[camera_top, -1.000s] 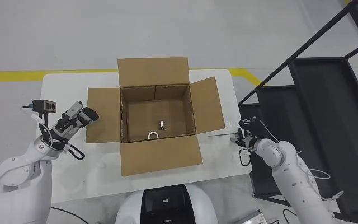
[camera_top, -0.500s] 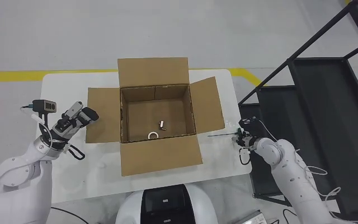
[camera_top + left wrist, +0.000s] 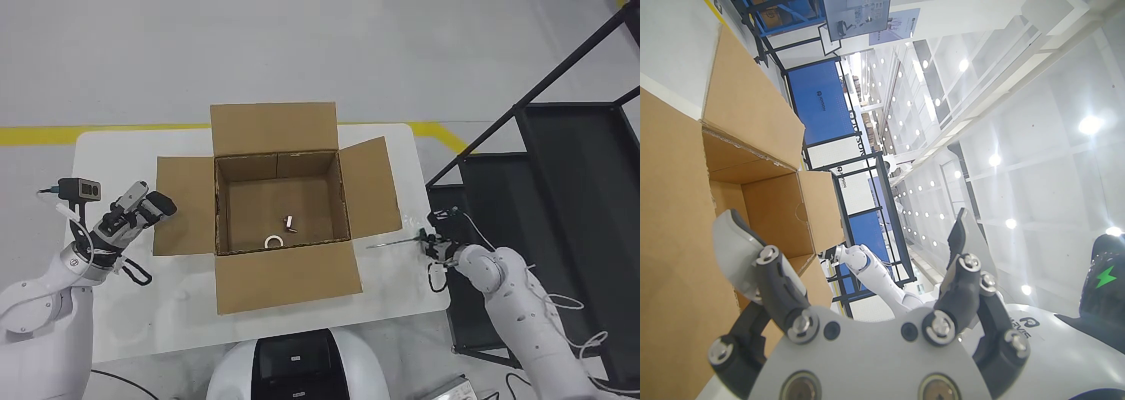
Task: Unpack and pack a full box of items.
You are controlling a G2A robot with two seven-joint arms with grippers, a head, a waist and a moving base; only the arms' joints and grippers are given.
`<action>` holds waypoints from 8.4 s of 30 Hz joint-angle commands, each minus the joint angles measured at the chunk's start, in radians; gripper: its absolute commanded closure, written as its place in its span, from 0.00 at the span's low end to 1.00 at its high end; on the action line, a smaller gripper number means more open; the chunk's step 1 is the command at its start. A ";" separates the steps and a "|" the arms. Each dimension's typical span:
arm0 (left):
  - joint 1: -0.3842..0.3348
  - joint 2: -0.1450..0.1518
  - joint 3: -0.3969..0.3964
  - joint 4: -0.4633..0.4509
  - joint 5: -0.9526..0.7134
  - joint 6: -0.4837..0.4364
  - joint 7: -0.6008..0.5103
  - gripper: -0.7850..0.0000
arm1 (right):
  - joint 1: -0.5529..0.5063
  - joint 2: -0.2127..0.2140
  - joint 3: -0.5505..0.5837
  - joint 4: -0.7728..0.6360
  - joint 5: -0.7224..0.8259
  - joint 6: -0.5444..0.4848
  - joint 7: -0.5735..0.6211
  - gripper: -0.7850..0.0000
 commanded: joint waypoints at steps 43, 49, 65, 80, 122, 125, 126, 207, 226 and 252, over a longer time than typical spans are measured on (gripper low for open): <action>0.000 0.000 0.000 0.000 0.000 0.000 0.000 0.00 | 0.279 -0.073 -0.486 -0.660 -0.173 0.176 0.123 1.00; 0.000 0.000 0.000 0.000 0.000 0.000 0.000 0.00 | 0.422 -0.124 -0.617 -0.503 -0.137 0.229 0.134 1.00; 0.000 0.000 0.000 0.000 0.000 0.000 0.000 0.00 | 0.511 -0.180 -0.708 -0.360 -0.070 0.195 0.169 0.00; 0.000 0.000 0.000 0.000 0.000 0.000 0.000 0.00 | 0.278 -0.088 -0.291 -0.579 0.531 -0.300 0.193 0.00; -0.250 0.007 0.125 0.379 0.136 0.060 0.099 0.00 | 0.233 -0.007 -0.034 -0.075 1.073 -0.430 0.250 0.00; -0.229 0.011 0.114 0.353 0.128 0.057 0.084 0.00 | 0.179 0.002 0.030 -0.126 1.059 -0.480 0.188 0.00; -0.224 0.012 0.112 0.345 0.121 0.059 0.080 0.00 | 0.158 0.006 0.058 -0.145 1.043 -0.483 0.162 0.00; -0.210 0.028 0.271 0.092 0.135 0.049 0.044 0.00 | 0.063 0.040 -0.218 -0.265 0.933 -0.327 0.488 0.00; -0.207 0.034 0.294 0.090 0.163 0.054 0.069 0.00 | 0.105 0.086 -0.326 -0.373 1.214 -0.457 0.469 0.00; -0.167 0.058 0.336 0.006 0.312 0.041 -0.085 0.00 | 0.295 0.036 -0.449 -0.267 0.835 -0.348 0.149 0.00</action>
